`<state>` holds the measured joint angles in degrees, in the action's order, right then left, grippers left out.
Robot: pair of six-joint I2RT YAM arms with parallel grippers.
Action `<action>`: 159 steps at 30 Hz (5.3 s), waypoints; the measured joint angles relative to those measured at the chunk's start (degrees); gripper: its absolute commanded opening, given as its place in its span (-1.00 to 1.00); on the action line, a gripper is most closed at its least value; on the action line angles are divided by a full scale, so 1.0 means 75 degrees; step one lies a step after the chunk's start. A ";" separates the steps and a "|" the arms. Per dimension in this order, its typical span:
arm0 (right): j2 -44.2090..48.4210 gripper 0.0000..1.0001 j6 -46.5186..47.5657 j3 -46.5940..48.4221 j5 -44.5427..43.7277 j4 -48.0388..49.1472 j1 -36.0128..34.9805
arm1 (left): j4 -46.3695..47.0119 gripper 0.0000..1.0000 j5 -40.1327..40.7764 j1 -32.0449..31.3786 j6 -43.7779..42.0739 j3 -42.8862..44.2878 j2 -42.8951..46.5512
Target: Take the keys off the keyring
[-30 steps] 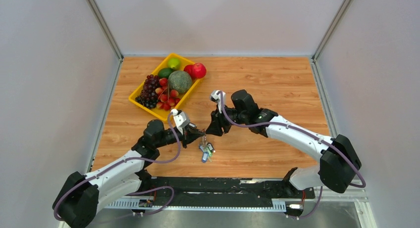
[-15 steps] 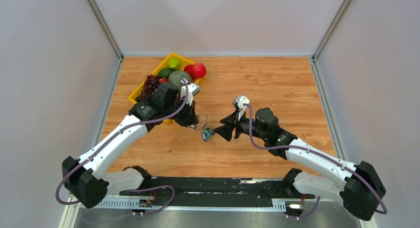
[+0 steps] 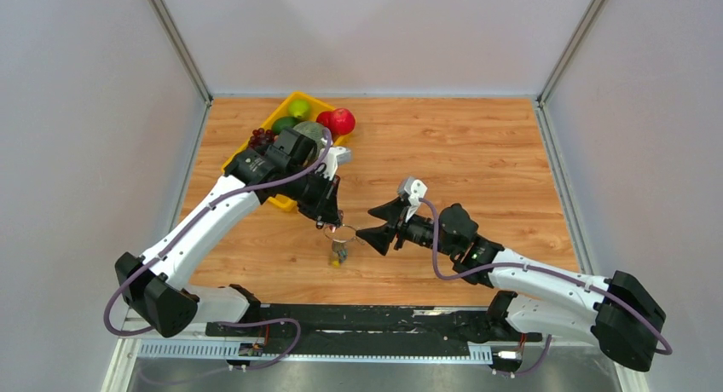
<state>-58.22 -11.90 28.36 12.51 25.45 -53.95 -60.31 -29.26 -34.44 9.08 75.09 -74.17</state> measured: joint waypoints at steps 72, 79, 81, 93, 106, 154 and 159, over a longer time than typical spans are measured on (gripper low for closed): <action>-0.0530 -0.79 0.1979 -0.0423 0.0638 0.2815 -0.0702 | 0.0478 -1.00 -0.2699 -0.0154 0.1020 0.0332 0.0364; -0.0379 -1.00 0.1938 -0.0425 0.0484 0.2757 -0.0702 | 0.0533 -1.00 -0.2734 -0.0163 0.1037 0.0291 0.0504; -0.0248 -1.00 0.1877 -0.0425 0.0356 0.2754 -0.0702 | 0.0539 -1.00 -0.2745 -0.0163 0.1035 0.0274 0.0568; -0.0038 -1.00 0.0533 -0.0361 -0.0085 0.2127 -0.0714 | 0.0589 -1.00 -0.2620 -0.0163 0.0997 -0.0519 0.0854; -0.0073 -0.54 -0.0178 -0.0221 -0.0385 0.1766 -0.0781 | 0.0790 -1.00 -0.2489 -0.0163 0.0950 -0.0813 0.1017; -0.0184 0.12 0.2524 -0.1288 -0.4564 0.3634 -0.2906 | 0.2235 -1.00 -0.1553 -0.0210 0.2914 -0.0737 0.1349; -0.0047 0.14 0.2527 -0.1291 -0.4715 0.3611 -0.2961 | 0.2498 -1.00 -0.1443 -0.0210 0.3051 -0.0860 0.1349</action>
<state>-58.57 7.05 18.68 -22.85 52.53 -76.16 -41.58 -40.07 -36.01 31.97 68.64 -64.05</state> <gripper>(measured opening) 0.562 0.026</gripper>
